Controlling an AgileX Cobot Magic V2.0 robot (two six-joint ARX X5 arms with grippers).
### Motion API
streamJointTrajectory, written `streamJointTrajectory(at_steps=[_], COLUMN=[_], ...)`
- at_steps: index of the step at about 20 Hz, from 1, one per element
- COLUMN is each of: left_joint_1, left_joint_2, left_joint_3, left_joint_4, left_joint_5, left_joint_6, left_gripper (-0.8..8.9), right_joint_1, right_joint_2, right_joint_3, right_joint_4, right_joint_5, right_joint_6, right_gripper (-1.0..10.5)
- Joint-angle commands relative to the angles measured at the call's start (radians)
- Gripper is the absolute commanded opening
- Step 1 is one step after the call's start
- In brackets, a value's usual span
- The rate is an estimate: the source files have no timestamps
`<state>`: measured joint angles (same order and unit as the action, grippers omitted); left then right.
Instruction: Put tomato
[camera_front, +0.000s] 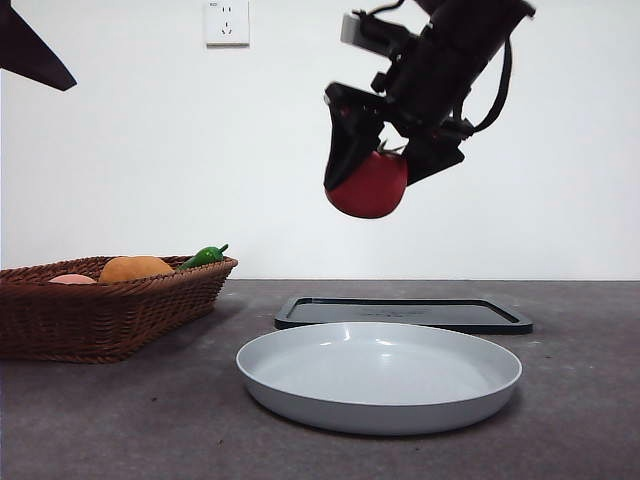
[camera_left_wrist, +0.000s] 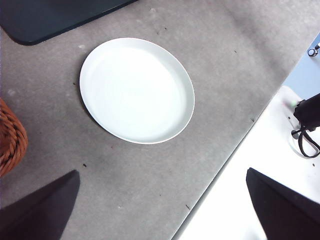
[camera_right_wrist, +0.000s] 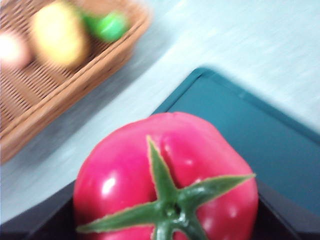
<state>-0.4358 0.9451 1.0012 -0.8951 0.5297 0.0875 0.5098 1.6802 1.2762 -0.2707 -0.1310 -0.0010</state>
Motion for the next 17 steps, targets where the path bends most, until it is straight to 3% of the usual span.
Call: streamJointTrajectory(at_steps=[1,7,16,17], left_joint_1=[-0.004,-0.004,-0.004,-0.004], left_joint_2=[0.005,0.005,0.005,0.005], left_joint_3=[0.021,0.021,0.021,0.021], left_joint_4=[0.005,0.003,0.0,-0.002], left_joint_5=[0.006,0.006,0.006,0.006], left_joint_6=[0.009,0.008,0.008,0.008], left_gripper=[5.29,5.29,5.29,5.3], right_joint_1=[-0.029,-0.111,-0.139,-0.14], right_joint_2=[0.111,0.341,0.437,0.438], right_joint_3=[0.073,0.244,0.262,0.262], right_joint_4=[0.005,0.006,0.0,-0.007], right_joint_5=[0.002,0.005,0.002,0.002], right_joint_6=[-0.007,-0.007,-0.008,-0.008], right_gripper=[1.5,1.5,1.6,2.1])
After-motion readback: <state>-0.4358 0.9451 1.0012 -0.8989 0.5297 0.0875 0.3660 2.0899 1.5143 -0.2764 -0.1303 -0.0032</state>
